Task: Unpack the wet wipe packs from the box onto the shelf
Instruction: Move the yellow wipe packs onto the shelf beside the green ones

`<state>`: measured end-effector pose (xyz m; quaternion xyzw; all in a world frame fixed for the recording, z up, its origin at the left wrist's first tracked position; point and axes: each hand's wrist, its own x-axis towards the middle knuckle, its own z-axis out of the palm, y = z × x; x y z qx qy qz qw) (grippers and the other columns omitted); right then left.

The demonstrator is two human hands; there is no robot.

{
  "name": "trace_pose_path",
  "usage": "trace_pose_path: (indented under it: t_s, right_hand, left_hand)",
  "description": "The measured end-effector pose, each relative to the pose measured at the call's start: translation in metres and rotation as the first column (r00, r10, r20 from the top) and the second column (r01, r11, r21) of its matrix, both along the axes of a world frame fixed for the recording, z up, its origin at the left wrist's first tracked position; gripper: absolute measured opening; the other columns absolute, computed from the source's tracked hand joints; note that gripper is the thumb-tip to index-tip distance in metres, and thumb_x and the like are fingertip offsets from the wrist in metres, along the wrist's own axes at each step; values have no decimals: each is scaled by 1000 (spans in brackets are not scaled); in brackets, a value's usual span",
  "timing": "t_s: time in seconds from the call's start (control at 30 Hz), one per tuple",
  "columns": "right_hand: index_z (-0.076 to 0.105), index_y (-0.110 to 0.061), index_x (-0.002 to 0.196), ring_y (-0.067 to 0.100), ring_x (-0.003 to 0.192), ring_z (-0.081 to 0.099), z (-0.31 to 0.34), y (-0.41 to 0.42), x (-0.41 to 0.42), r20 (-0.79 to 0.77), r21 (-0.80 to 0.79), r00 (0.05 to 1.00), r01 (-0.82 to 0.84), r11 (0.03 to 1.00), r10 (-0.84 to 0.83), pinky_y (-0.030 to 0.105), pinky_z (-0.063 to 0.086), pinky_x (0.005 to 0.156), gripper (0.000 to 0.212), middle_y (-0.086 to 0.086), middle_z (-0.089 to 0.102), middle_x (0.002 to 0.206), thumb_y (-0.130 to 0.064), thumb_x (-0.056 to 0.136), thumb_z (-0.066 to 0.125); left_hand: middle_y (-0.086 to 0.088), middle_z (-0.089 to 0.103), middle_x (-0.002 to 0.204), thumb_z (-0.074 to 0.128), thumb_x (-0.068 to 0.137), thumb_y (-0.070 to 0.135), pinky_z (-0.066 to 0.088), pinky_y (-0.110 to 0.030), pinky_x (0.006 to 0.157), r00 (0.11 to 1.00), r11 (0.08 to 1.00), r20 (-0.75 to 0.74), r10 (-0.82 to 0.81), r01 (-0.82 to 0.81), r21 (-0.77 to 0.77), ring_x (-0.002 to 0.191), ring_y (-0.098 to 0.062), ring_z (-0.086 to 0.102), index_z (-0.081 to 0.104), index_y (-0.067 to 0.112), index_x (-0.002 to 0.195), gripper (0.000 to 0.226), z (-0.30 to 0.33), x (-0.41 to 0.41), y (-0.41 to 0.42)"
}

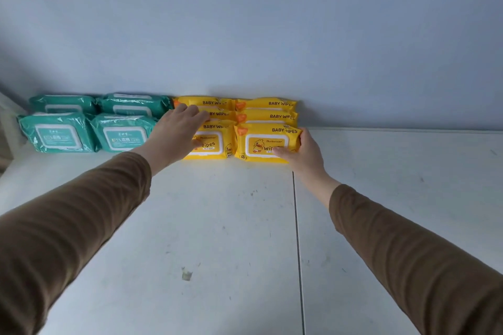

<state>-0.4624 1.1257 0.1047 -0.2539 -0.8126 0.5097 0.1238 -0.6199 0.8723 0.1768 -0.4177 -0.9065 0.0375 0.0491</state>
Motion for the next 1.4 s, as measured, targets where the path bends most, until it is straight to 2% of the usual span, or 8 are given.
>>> trace_pose_path:
  t_s: [0.23,0.3,0.4,0.6,0.77,1.07,1.23,1.4]
  right_hand:
    - [46,-23,105,19,99,61,-4,-7,-5,4,91,995,100,991,-100,32,51,77,51,-3,62,106,-40,74,84]
    - [45,-20,113,23,109,55,1,-6,-3,31,115,991,127,985,-132,41,51,88,64,2,58,114,-43,69,85]
    - [39,-14,134,24,120,43,15,-5,11,45,173,988,140,975,-150,40,43,98,81,6,48,131,-41,72,84]
    - [49,-16,127,26,124,40,37,-11,71,90,249,996,-35,968,13,31,34,93,52,6,46,130,-33,83,72]
    - [49,-18,130,23,128,35,47,-20,152,210,312,971,-181,933,118,28,31,89,49,3,42,136,-32,87,68]
    - [52,-17,126,21,124,38,50,-27,362,184,450,982,-120,885,40,30,37,88,38,2,47,133,-26,91,64]
    - [57,-20,119,13,110,43,57,-14,470,92,501,996,-28,865,-21,26,37,82,26,-5,52,121,-24,93,59]
    - [61,-20,112,6,98,41,35,33,578,132,506,985,26,862,-107,23,33,80,20,-9,53,110,-21,93,59]
  left_hand:
    - [-5,55,111,82,77,28,46,-42,89,996,996,-48,79,-81,-29,103,-28,49,51,17,127,60,-2,11,10]
    - [-8,53,116,83,74,21,47,-43,88,989,991,-61,135,-134,21,106,-31,48,49,16,128,63,-2,23,11]
    - [-11,49,125,79,75,19,47,-45,90,984,975,-35,176,-169,144,114,-34,45,47,15,133,66,-2,48,15]
    - [-8,50,129,73,85,30,41,-44,100,976,958,148,162,-192,215,121,-32,43,51,14,133,56,-12,115,18]
    - [-6,50,136,67,90,33,36,-40,107,940,949,329,90,-182,259,130,-28,43,50,14,135,52,-12,188,27]
    - [-7,54,129,69,88,29,39,-37,101,939,946,333,-89,-25,324,121,-29,48,54,14,132,49,-21,368,43]
    - [-7,55,128,69,88,26,42,-38,97,920,912,312,-239,102,398,118,-30,48,56,14,130,45,-23,470,70]
    - [-6,57,123,68,88,22,44,-39,94,861,865,312,-401,245,438,111,-28,50,58,15,126,40,-42,571,120]
